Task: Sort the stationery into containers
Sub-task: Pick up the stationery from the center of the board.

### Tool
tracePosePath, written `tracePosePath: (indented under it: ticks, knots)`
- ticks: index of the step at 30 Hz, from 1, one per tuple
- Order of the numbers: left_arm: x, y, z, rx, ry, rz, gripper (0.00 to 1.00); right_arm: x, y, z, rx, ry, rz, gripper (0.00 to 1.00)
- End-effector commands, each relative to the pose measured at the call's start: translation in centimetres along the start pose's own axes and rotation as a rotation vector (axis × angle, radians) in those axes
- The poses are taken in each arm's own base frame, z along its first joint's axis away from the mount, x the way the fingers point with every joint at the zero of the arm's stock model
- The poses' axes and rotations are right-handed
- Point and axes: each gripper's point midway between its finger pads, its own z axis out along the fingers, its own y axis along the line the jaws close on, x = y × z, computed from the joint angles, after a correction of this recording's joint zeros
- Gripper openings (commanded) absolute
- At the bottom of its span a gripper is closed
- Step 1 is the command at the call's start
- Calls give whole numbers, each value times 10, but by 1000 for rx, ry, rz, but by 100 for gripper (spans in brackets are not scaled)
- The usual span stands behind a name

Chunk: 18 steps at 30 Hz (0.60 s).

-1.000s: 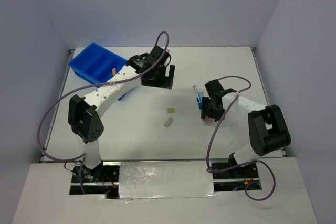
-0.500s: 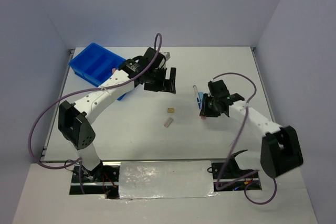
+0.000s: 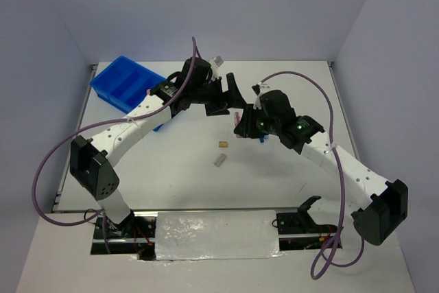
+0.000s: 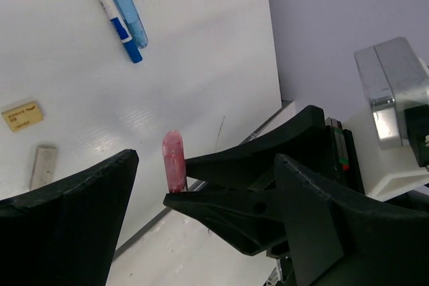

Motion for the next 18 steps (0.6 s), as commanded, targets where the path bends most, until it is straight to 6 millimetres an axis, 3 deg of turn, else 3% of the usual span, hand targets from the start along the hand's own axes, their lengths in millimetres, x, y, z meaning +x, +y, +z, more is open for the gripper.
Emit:
tracePosePath:
  ticks: [1, 9, 10, 13, 16, 17, 18]
  knots:
    - [-1, -13, -3, 33, 1, -8, 94, -32, 19, -9, -32, -91, 22, 28]
    - [7, 4, 1, 12, 20, -22, 71, -45, 32, -8, -79, -120, 38, 28]
    - [6, 5, 1, 13, 20, -20, 60, -45, 33, -6, -85, -118, 39, 28]
    - [0, 7, 1, 15, 13, -11, 42, -46, 40, -3, -118, -109, 41, 28]
    - [-12, 13, -2, 6, 1, 24, 13, -48, 44, 3, -136, -100, 40, 30]
    - [-23, 15, -6, -15, -32, 48, 1, -49, 44, 4, -138, -99, 41, 40]
    - [-30, 31, -11, -75, -42, 44, 0, -51, 45, 6, -142, -106, 39, 54]
